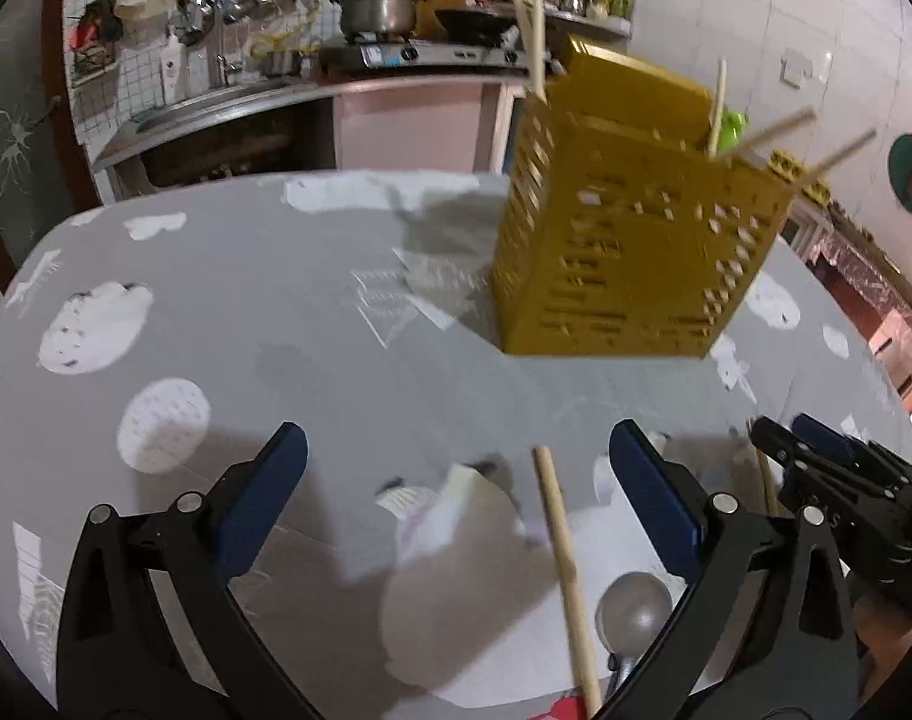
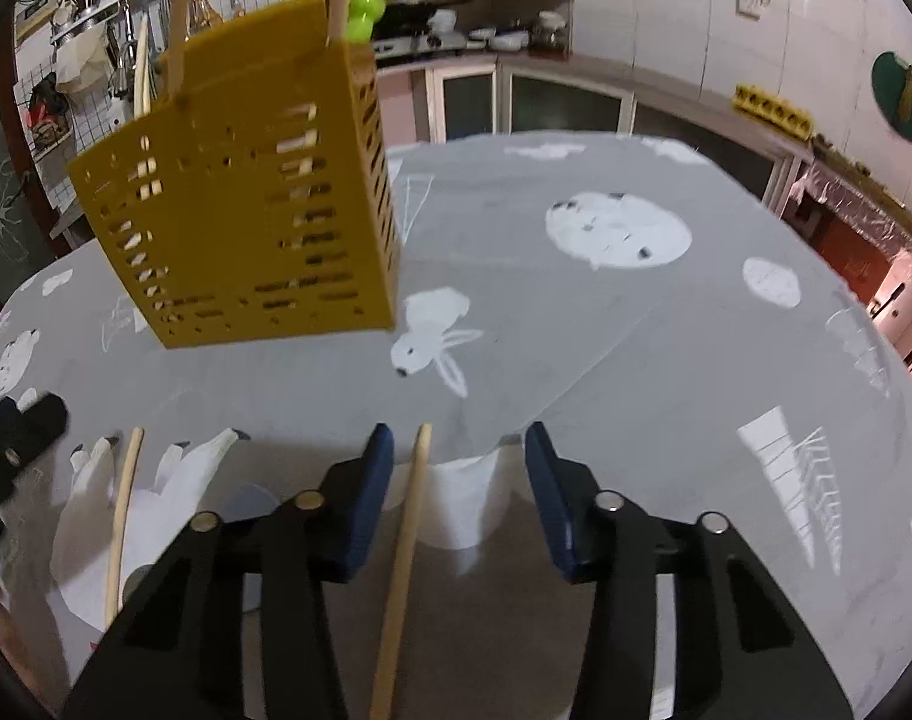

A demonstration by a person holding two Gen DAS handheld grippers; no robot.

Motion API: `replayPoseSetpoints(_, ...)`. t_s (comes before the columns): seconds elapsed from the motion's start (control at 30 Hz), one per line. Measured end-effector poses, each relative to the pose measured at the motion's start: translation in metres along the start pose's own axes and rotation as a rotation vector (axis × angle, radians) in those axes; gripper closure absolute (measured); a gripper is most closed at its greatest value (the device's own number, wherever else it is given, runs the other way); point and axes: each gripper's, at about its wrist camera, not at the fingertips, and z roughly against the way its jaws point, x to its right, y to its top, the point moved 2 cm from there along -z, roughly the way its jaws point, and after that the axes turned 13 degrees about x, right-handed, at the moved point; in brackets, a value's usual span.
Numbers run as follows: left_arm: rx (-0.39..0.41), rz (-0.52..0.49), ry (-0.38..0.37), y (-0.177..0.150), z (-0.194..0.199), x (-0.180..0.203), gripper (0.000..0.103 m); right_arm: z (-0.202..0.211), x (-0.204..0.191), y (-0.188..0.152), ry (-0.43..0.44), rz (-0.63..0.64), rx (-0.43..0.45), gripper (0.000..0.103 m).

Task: Organize utensils
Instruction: 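Grasp a wooden chopstick with the left tool while the right tool grasps another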

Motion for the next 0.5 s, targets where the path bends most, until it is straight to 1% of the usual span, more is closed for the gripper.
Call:
replayPoseSetpoints(0.07,-0.021,-0.004,0.0,-0.004,-0.004,0.006,0.007,-0.007,-0.004,-0.004,0.011,0.004,-0.033,0.08)
replayPoseSetpoints(0.13,-0.048,-0.018,-0.012,-0.008,-0.009,0.013,0.014,-0.008,-0.004,-0.006,0.016,0.005,-0.019,0.09)
replayPoseSetpoints(0.17,-0.06,-0.028,-0.017,-0.01,-0.012,0.016,0.017,-0.009,-0.003,-0.006,0.039,-0.005,-0.021,0.095)
replayPoseSetpoints(0.3,-0.093,-0.048,-0.022,-0.015,-0.019,0.025,0.029,-0.008,0.0,-0.004,0.059,-0.004,-0.023,0.096)
replayPoseSetpoints(0.37,-0.129,-0.035,-0.041,-0.019,-0.025,0.028,0.046,-0.007,0.001,-0.003,0.065,-0.007,-0.028,0.096)
replayPoseSetpoints(0.4,-0.14,-0.034,-0.043,-0.021,-0.028,0.029,0.048,-0.007,0.003,-0.003,0.065,-0.007,-0.027,0.096)
replayPoseSetpoints(0.5,-0.138,-0.05,-0.03,-0.021,-0.03,0.033,0.052,-0.007,0.003,-0.003,0.066,-0.004,-0.031,0.096)
